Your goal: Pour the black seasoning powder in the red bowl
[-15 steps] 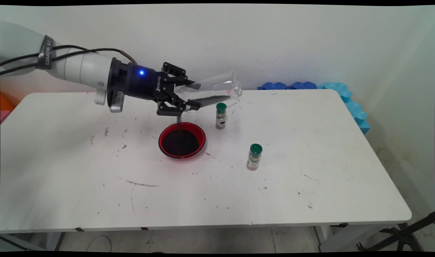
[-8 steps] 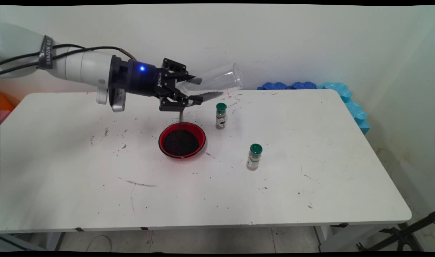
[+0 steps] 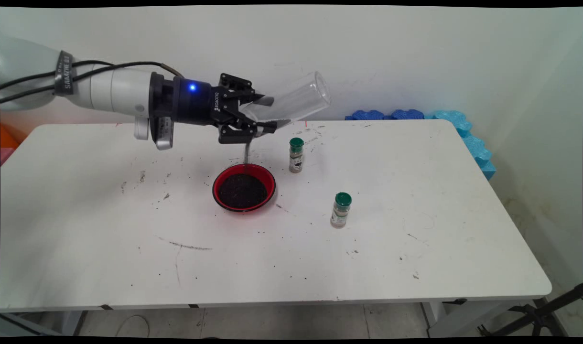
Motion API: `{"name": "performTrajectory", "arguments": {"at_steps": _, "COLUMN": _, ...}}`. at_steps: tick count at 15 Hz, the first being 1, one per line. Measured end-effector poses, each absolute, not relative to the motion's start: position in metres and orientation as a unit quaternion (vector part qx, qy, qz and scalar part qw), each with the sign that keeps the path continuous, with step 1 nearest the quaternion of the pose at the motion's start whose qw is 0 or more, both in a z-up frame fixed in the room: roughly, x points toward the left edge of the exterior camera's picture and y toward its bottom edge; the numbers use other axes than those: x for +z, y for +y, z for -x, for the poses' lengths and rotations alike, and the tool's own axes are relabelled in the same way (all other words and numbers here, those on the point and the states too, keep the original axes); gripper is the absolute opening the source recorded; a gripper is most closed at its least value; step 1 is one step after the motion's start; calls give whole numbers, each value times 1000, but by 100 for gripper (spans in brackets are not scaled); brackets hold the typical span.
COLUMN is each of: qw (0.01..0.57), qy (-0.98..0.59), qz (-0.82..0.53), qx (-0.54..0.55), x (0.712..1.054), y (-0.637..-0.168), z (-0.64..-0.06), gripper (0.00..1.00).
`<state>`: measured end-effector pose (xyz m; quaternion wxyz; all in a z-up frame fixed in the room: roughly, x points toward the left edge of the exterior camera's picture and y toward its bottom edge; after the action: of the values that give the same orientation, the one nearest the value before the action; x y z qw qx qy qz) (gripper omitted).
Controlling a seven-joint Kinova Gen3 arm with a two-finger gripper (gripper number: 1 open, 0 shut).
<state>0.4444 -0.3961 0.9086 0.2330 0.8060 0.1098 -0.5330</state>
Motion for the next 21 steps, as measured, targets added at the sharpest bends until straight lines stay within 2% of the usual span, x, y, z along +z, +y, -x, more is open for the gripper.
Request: {"name": "performTrajectory", "arguments": {"at_steps": 21, "qw": 274, "qy": 126, "qz": -764, "qx": -571, "x": 906, "y": -397, "z": -442, "gripper": 0}}
